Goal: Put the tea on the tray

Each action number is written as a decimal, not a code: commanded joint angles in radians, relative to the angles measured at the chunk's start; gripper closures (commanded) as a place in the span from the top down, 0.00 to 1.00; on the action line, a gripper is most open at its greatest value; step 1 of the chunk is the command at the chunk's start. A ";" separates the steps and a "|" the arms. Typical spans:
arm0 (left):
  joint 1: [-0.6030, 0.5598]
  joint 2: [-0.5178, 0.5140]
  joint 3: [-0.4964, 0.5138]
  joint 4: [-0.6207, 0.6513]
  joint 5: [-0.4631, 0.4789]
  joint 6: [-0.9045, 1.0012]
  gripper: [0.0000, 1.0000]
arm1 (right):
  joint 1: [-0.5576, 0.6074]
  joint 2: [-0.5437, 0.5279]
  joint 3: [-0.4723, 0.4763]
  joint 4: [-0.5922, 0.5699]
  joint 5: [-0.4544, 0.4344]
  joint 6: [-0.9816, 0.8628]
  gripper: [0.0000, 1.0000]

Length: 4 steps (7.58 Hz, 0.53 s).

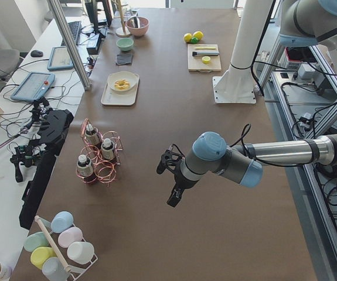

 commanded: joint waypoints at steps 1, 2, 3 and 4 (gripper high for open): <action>-0.005 0.026 -0.004 -0.001 -0.016 -0.021 0.97 | -0.002 -0.003 -0.002 0.027 0.013 0.002 1.00; -0.002 0.014 0.000 0.003 -0.017 -0.022 0.95 | -0.002 -0.003 0.000 0.030 0.050 0.001 1.00; 0.024 -0.041 0.031 0.006 -0.023 -0.025 0.88 | -0.003 -0.002 0.010 0.032 0.067 -0.005 1.00; 0.052 -0.097 0.067 0.006 -0.060 -0.042 0.96 | -0.006 -0.003 0.032 0.030 0.069 -0.004 1.00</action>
